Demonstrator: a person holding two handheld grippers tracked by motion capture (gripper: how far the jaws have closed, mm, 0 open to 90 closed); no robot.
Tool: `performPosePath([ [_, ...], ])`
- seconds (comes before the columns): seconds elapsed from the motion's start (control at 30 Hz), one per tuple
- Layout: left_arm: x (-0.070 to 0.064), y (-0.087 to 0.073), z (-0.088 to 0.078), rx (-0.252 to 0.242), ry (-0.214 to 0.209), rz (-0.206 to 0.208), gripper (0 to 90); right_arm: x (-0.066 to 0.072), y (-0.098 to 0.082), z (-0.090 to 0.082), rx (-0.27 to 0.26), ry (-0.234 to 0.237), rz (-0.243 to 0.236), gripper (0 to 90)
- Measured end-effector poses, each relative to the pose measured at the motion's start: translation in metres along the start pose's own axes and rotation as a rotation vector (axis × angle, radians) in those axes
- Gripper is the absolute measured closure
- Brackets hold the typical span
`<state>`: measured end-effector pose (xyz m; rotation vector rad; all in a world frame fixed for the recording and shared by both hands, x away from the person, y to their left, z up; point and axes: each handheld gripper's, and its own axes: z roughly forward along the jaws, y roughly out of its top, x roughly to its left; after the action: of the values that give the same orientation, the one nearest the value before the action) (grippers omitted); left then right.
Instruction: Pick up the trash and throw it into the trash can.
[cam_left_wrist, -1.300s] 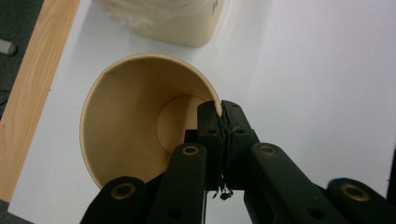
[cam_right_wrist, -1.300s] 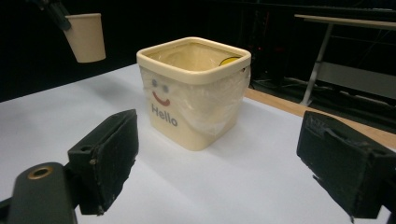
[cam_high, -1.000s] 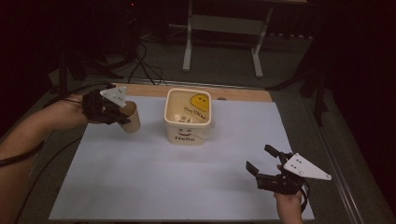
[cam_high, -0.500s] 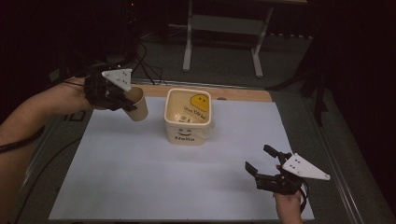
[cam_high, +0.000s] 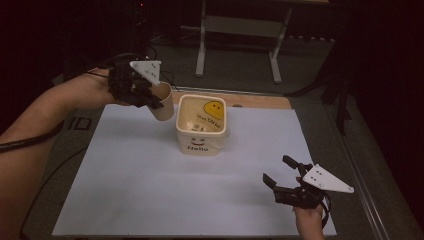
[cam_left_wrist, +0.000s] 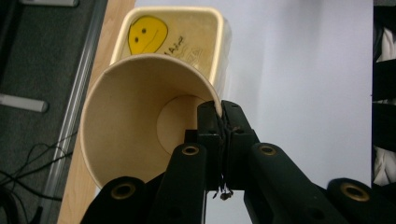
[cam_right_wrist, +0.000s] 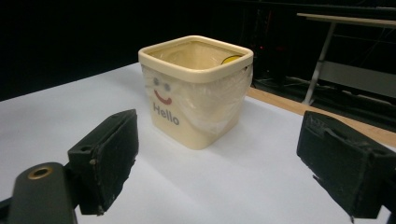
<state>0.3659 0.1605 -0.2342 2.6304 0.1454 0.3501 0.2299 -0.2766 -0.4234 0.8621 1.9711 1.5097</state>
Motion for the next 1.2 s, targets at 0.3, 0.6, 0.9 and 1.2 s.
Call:
performPosePath([
  [0.3,0.006,0.021,0.013,0.002,-0.013,0.043,89.2,-0.001,0.000,-0.001,0.000,0.000,-0.002,12.6],
  [0.6,0.016,0.042,0.025,-0.001,-0.025,0.062,89.1,-0.001,0.000,-0.001,-0.002,0.000,-0.001,12.6],
  [0.9,0.026,0.052,0.039,0.022,-0.034,0.066,89.1,-0.002,-0.001,-0.001,-0.001,0.000,0.000,12.6],
  [1.2,0.037,0.060,0.053,0.027,-0.029,0.065,89.0,-0.002,-0.001,-0.002,-0.002,0.002,0.002,12.6],
])
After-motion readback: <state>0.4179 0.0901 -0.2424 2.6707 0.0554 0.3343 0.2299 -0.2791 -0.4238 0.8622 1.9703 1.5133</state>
